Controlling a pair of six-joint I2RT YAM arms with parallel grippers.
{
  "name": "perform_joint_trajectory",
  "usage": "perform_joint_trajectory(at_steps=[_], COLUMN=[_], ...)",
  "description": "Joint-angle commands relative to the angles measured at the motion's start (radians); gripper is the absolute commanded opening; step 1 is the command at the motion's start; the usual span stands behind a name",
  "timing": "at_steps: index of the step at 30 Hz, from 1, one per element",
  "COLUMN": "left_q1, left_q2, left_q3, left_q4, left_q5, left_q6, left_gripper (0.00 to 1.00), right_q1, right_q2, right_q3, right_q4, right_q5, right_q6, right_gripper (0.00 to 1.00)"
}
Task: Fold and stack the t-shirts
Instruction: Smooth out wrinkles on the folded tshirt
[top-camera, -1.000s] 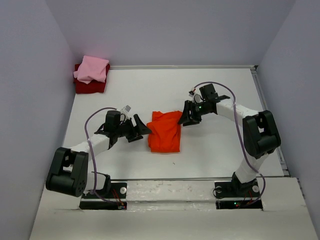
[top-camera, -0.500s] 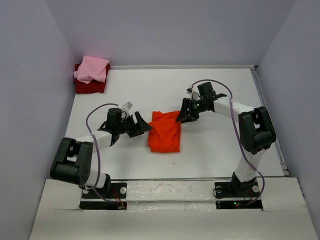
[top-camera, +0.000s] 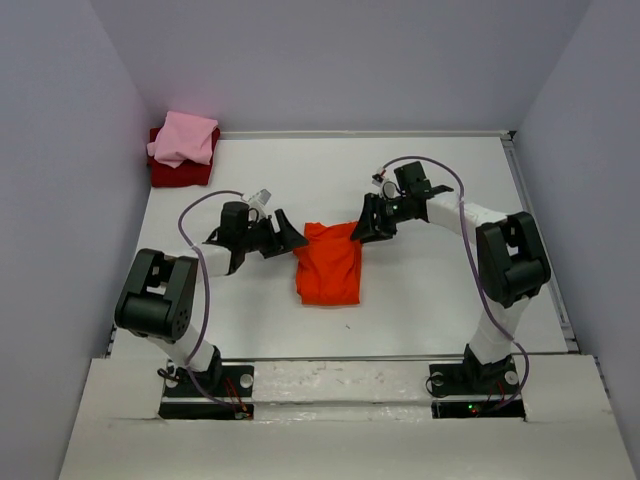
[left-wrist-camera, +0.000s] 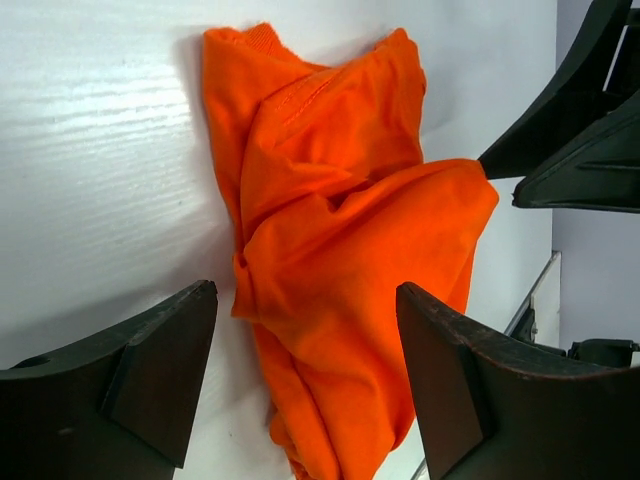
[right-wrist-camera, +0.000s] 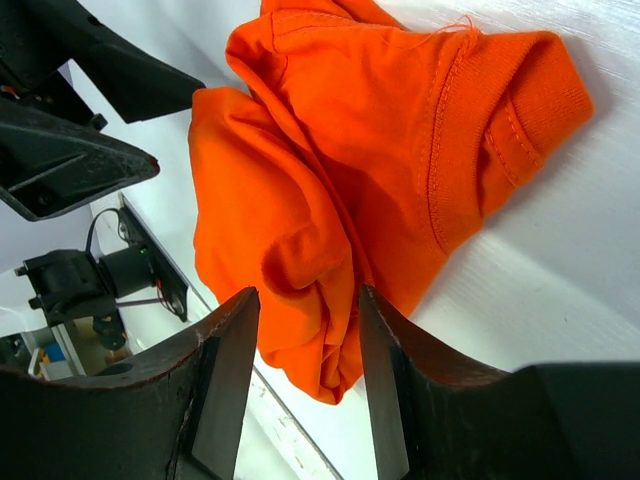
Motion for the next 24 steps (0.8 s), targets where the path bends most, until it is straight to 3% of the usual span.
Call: perform_joint_trajectory(at_steps=[1,8,11,15,24], left_q1=[-0.003,-0.001,-0.003,-0.003,-0.003], left_q2=[0.014,0.046,0.055,0.091,0.085], left_q3=[0.058,0.067,0.062,0.061,0.053], left_q4=[0.055,0.081,0.097,0.120,0.149], left_q5=[0.018,0.044,0.058,0.096,0.107], left_q6=[0.027,0.011,0.004,-0.016,-0.032], left_gripper=[0.80,0.78,0.76,0.57,0.56], right_q1=[0.010,0.010,0.010,0.019,0.050], right_q2=[0.017,0.027,0.035,0.046,0.056], right_q3=[0.044,0.041,0.043,0.041,0.052], right_q4=[0.037,0.043,0.048,0.060,0.080], right_q5=[-0.021,-0.021,-0.024,-0.027,-0.029], right_q6=[-0.009,-0.005,0.001,0.014,0.040], right_gripper=[0.49,0.49,0.44,0.43,0.44])
